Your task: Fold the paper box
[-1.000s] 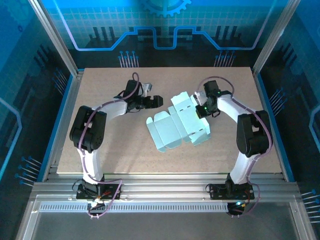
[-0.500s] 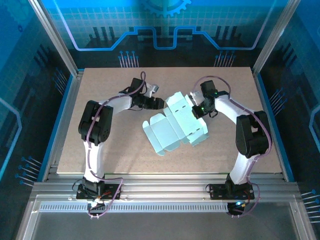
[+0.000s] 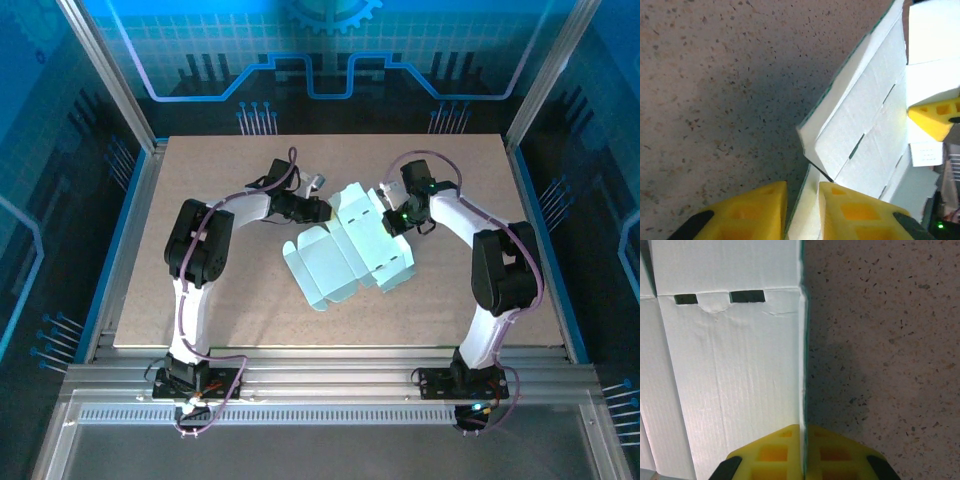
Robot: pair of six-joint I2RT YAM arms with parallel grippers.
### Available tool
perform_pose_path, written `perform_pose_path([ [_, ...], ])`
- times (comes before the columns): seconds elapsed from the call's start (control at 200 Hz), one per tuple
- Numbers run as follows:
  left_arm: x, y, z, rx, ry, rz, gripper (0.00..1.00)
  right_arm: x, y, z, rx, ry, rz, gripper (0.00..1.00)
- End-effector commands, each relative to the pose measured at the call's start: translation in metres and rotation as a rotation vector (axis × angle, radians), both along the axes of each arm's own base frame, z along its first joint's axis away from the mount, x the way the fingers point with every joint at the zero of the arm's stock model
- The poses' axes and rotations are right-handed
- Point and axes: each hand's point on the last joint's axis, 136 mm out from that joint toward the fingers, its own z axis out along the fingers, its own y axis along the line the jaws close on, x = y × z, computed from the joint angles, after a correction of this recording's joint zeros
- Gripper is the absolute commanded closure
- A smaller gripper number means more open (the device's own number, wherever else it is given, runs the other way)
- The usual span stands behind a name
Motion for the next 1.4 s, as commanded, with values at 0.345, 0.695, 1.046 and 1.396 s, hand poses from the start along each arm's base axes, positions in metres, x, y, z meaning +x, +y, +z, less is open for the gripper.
perform_pose_path([
  [0.345,-0.013,-0.002,0.016,0.102,-0.164,-0.023,0.79,0.011,-0.001,0.001,-0.064,-0.016,-0.071,1.0],
  [0.695,-0.029,-0.01,0.034,0.26,-0.462,-0.064,0.84,0.01,0.003,-0.003,-0.085,0.003,-0.093,1.0],
  [1.046,-0.056,-0.029,0.024,0.638,-0.833,-0.2,0.84,0.01,0.007,-0.005,-0.069,0.021,-0.126,1.0],
  [1.396,-0.065,-0.049,0.008,0.956,-1.214,-0.33,0.85,0.01,0.015,-0.007,0.007,0.048,-0.143,1.0],
])
